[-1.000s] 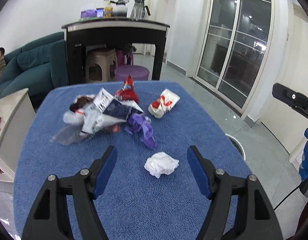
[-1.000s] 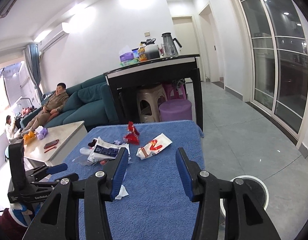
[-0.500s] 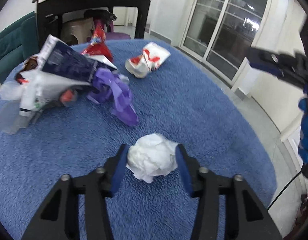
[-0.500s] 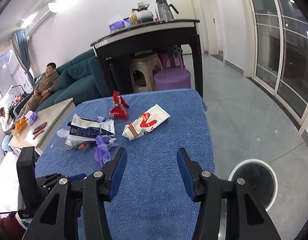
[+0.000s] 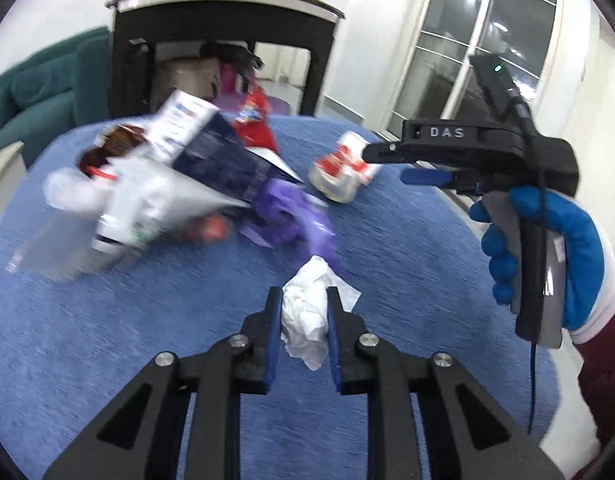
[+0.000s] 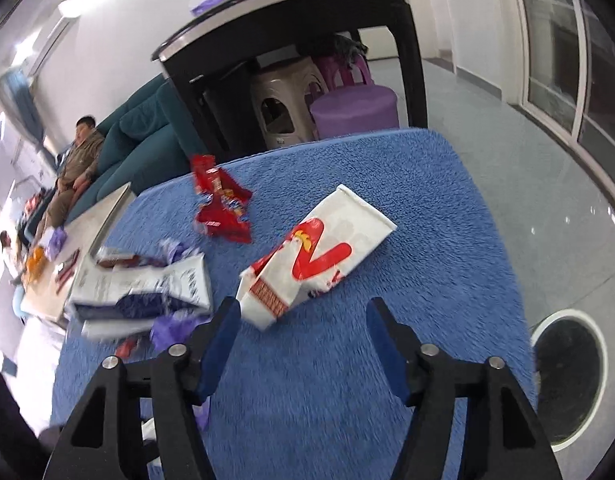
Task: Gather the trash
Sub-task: 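Grasp the white-and-red snack wrapper with the right tool, then carry tissue and snack wrapper to the bin and open both tools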
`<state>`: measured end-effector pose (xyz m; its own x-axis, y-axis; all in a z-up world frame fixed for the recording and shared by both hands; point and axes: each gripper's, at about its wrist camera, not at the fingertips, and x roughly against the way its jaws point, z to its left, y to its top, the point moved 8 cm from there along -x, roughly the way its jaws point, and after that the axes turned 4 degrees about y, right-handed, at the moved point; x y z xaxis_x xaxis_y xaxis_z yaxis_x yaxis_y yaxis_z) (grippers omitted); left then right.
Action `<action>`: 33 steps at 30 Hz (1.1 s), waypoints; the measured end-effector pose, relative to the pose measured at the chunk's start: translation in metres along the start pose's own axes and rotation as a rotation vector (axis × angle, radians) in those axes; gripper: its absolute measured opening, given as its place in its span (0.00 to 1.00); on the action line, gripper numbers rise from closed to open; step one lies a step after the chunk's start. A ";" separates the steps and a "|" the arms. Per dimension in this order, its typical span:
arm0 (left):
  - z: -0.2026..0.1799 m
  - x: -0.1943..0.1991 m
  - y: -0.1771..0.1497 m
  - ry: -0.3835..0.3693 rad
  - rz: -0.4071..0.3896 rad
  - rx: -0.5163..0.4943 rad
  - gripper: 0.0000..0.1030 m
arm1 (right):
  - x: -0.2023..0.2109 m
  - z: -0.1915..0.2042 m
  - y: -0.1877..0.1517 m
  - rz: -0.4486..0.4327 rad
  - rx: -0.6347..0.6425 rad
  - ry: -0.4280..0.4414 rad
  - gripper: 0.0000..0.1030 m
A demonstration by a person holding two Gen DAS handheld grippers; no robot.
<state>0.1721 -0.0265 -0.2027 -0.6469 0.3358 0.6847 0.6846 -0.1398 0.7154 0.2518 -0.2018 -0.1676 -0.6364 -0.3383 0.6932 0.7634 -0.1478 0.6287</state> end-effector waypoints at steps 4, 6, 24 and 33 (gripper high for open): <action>0.016 -0.010 -0.005 -0.038 0.032 0.077 0.18 | -0.025 -0.016 0.012 0.003 -0.106 -0.010 0.69; 0.018 -0.009 -0.004 -0.055 0.025 0.092 0.18 | -0.035 -0.019 0.018 -0.001 -0.125 -0.005 0.69; 0.012 -0.011 -0.003 -0.035 0.018 0.088 0.18 | -0.050 -0.008 0.013 -0.024 -0.054 0.017 0.46; 0.004 0.012 -0.003 0.016 0.011 0.120 0.18 | 0.026 -0.008 -0.005 -0.074 -0.032 0.062 0.46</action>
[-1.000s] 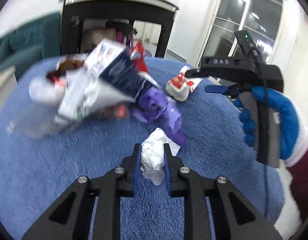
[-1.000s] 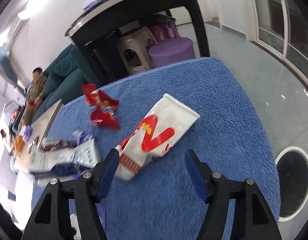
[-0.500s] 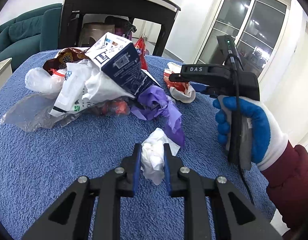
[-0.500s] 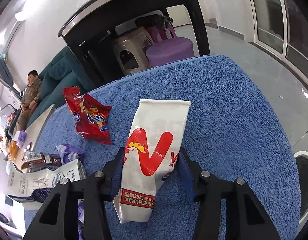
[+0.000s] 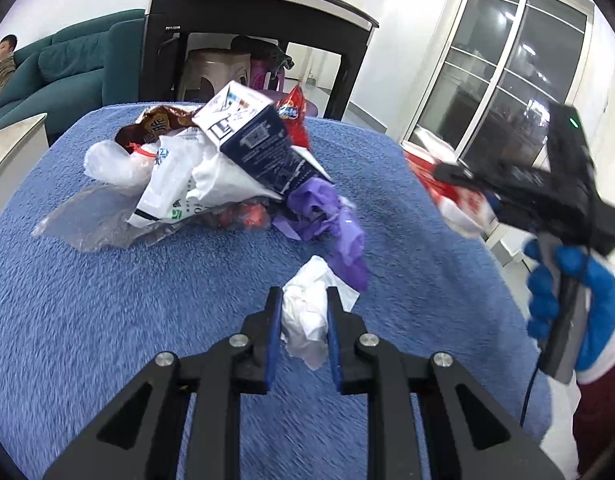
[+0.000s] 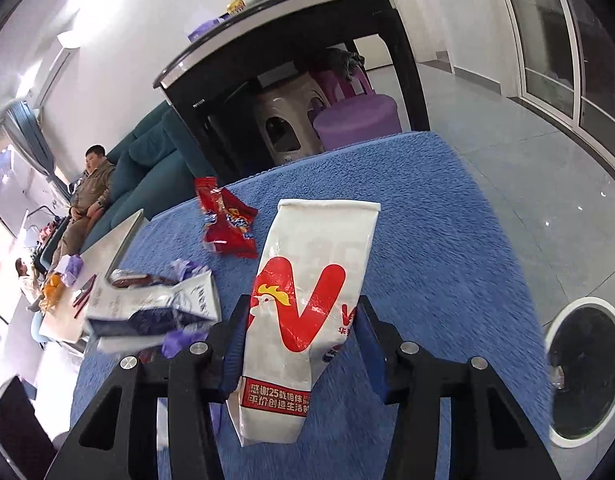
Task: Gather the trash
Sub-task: 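Carry tissue and snack wrapper to the bin and open both tools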
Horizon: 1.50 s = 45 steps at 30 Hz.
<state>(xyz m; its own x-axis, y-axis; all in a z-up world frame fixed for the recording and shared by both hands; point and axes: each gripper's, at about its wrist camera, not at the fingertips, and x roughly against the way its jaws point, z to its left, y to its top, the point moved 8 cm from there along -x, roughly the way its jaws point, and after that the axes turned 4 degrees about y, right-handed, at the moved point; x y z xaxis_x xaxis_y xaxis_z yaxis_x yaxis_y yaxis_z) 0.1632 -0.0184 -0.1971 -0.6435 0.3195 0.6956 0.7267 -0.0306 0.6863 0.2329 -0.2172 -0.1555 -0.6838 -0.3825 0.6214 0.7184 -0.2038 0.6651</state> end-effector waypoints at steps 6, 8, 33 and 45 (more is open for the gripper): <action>-0.027 0.031 0.000 -0.011 -0.015 -0.023 0.18 | 0.063 -0.006 -0.025 -0.021 0.049 -0.016 0.46; -0.040 0.039 0.002 -0.025 -0.016 -0.045 0.18 | 0.084 -0.012 -0.035 -0.039 0.054 -0.025 0.46; -0.391 -0.121 0.019 -0.260 0.245 -0.495 0.21 | 0.177 -0.289 -0.095 -0.092 -0.264 -0.368 0.47; -0.419 -0.212 0.006 -0.268 0.385 -0.375 0.51 | 0.124 -0.371 -0.113 0.028 -0.309 -0.450 0.52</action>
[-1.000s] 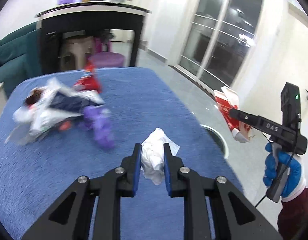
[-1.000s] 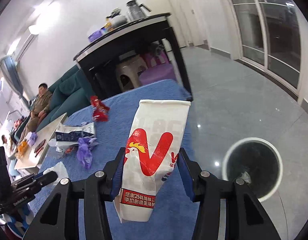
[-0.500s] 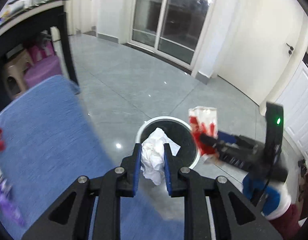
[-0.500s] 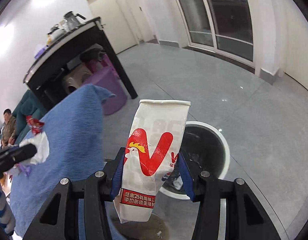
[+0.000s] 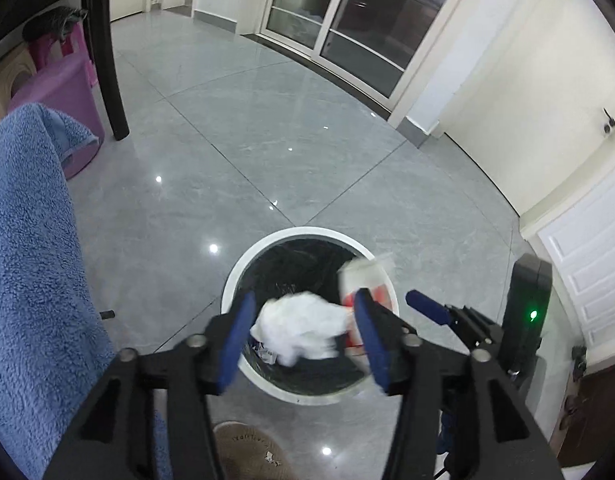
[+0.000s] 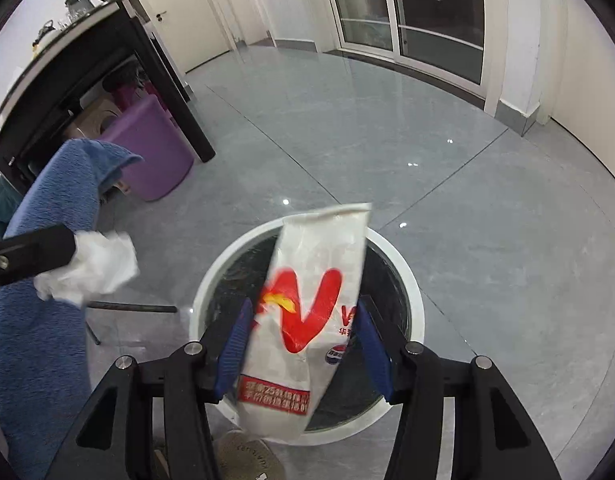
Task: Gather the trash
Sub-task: 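Carry tissue and snack wrapper to the bin and open both tools, then move both tools back to the remaining trash pile on the towel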
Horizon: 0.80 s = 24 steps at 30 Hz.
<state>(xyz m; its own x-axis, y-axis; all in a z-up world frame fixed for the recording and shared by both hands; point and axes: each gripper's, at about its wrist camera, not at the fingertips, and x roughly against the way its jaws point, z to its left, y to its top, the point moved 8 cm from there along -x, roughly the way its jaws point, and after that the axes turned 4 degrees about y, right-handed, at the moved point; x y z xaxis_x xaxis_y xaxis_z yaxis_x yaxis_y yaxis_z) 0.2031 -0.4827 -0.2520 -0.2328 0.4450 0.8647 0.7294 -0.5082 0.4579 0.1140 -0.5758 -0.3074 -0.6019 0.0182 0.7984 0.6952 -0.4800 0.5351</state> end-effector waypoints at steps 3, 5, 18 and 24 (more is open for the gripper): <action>0.002 0.006 0.002 -0.010 -0.012 0.007 0.52 | -0.004 -0.004 -0.003 0.004 -0.009 -0.009 0.56; 0.004 0.016 0.001 0.001 -0.033 -0.005 0.52 | 0.000 -0.005 -0.004 0.000 -0.021 -0.009 0.56; 0.027 0.147 -0.037 0.057 -0.252 -0.030 0.52 | 0.126 0.040 0.002 -0.190 -0.018 0.099 0.56; 0.069 0.222 -0.075 0.119 -0.349 -0.006 0.52 | 0.189 0.103 -0.002 -0.276 0.086 0.161 0.56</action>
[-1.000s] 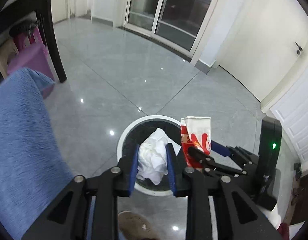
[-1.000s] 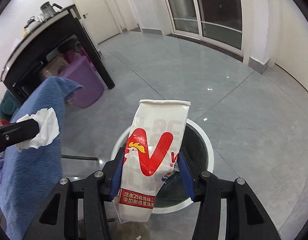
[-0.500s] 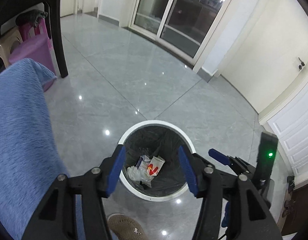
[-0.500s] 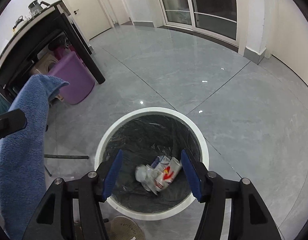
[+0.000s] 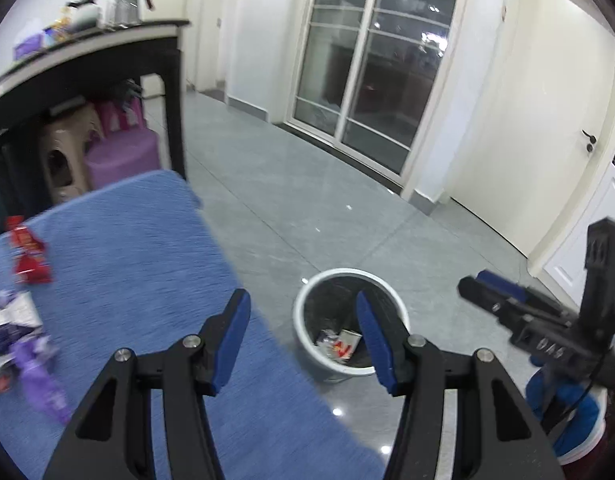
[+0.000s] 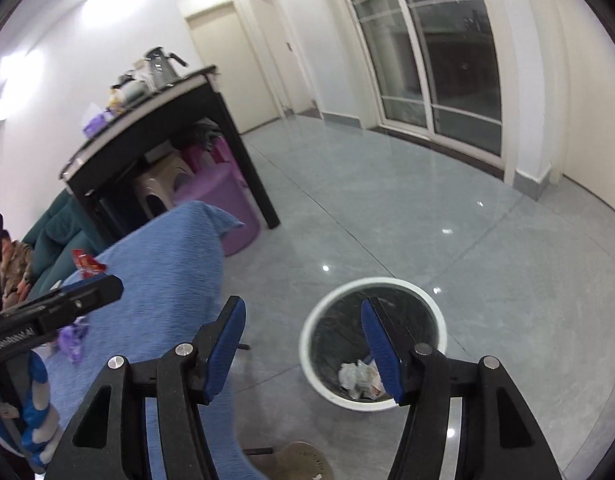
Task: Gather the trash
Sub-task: 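Move both tools back to the remaining trash pile on the towel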
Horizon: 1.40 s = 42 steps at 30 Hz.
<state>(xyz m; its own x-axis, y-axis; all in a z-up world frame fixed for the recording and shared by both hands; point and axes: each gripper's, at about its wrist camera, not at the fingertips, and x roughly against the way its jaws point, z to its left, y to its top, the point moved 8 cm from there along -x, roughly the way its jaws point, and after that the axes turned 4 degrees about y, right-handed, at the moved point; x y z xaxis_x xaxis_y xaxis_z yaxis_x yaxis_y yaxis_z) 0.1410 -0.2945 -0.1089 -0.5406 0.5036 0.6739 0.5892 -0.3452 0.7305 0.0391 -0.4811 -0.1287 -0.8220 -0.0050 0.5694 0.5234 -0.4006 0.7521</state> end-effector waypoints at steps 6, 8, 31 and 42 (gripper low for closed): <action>0.058 0.065 -0.017 0.088 -0.078 0.051 0.52 | 0.017 0.082 0.008 -0.022 0.127 0.106 0.56; 0.078 0.083 -0.024 0.109 -0.092 0.078 0.52 | 0.017 0.107 0.008 -0.021 0.159 0.141 0.56; 0.233 0.256 -0.124 0.382 -0.244 0.408 0.61 | 0.056 0.313 -0.029 -0.049 0.437 0.473 0.56; 0.254 0.252 -0.139 0.383 -0.219 0.466 0.64 | 0.061 0.326 -0.038 -0.045 0.457 0.486 0.56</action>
<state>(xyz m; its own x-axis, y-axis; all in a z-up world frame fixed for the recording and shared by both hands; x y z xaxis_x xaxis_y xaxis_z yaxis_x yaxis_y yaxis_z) 0.0749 0.0816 -0.0685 -0.8033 0.1752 0.5692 0.5935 0.1574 0.7893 0.0423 -0.1672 -0.0146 -0.7966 -0.4527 0.4006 0.4412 0.0177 0.8972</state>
